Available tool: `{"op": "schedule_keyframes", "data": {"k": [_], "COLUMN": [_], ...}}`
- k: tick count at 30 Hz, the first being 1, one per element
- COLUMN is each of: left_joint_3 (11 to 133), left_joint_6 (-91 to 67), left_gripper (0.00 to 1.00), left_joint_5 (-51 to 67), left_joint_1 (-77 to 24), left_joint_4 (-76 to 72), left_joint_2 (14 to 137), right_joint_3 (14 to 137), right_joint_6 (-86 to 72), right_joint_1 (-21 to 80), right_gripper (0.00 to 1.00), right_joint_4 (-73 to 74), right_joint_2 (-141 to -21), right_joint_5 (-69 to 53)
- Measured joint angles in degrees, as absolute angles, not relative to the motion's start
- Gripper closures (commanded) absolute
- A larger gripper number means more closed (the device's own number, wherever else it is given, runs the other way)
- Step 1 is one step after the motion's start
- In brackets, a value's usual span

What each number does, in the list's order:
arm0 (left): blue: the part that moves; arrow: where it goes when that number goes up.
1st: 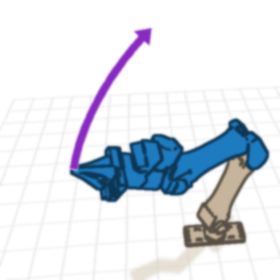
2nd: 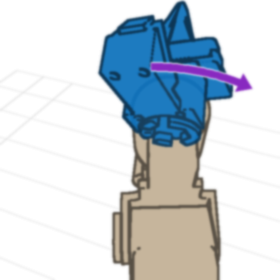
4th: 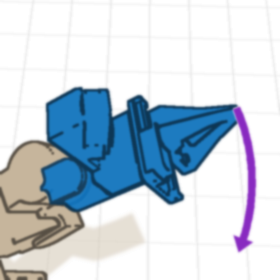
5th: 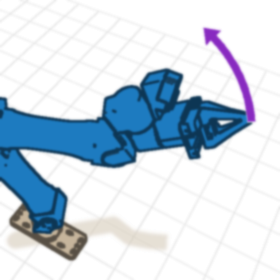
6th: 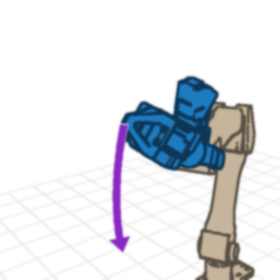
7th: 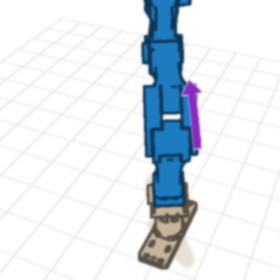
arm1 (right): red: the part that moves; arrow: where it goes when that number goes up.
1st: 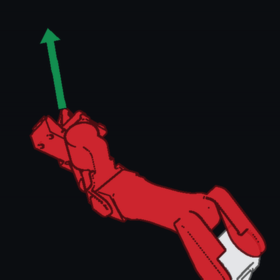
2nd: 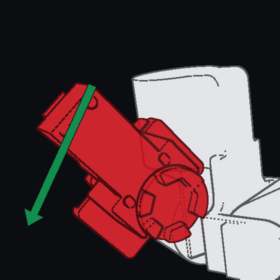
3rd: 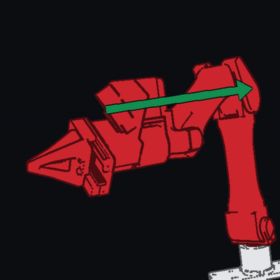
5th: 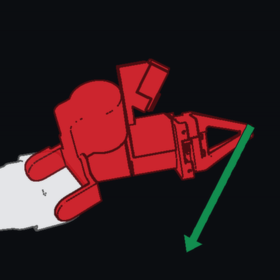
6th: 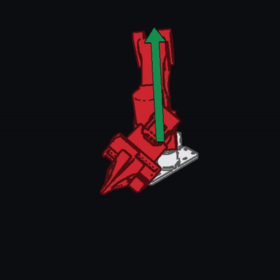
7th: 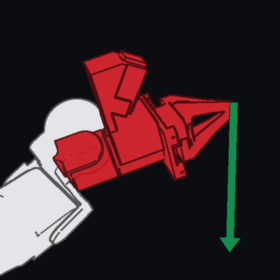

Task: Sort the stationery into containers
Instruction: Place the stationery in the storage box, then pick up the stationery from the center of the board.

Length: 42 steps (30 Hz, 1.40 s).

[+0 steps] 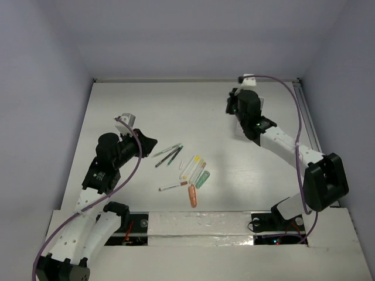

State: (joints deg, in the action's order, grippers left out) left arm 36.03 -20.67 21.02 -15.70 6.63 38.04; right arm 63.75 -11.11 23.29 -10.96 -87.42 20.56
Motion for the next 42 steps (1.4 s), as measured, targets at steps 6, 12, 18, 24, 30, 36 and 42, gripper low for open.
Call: {"op": "schedule_keyframes", "data": {"k": [6, 12, 18, 24, 30, 36, 42], "left_joint_3": [36.0, 36.0, 36.2, 36.2, 36.2, 36.2, 36.2], "left_joint_6": [-20.7, -20.7, -20.1, -19.8, -19.8, -19.9, -19.9], "left_gripper": [1.00, 1.00, 0.86, 0.77, 0.76, 0.75, 0.75], "left_joint_5": [20.5, 18.3, 13.5, 12.8, 12.7, 12.6, 12.6], "left_joint_1": [-15.7, -15.7, -16.2, -16.7, -19.2, -19.7, -19.7], "left_joint_4": [6.7, 7.3, 9.7, 10.6, 10.6, 10.6, 10.6], "left_joint_2": [38.9, 39.7, 43.4, 44.0, 44.3, 44.4, 44.4], "right_joint_3": [56.6, 45.6, 47.0, 49.4, 52.5, 55.0, 57.2], "right_joint_6": [-17.8, -25.2, -31.4, -35.4, -37.3, -38.0, -38.8], "right_joint_1": [41.2, 51.3, 64.2, 69.8, 72.2, 73.2, 73.8], "right_gripper": [0.91, 0.42, 0.37, 0.44, 0.43, 0.47, 0.75], "right_joint_4": [-0.3, 10.3, 15.6, 18.7, 21.8, 22.6, 24.1], "right_joint_2": [-81.9, -75.6, -76.3, -84.0, -91.1, -94.8, -97.5], "right_joint_5": [8.9, 1.2, 2.2, 6.2, 11.3, 13.7, 16.1]}}
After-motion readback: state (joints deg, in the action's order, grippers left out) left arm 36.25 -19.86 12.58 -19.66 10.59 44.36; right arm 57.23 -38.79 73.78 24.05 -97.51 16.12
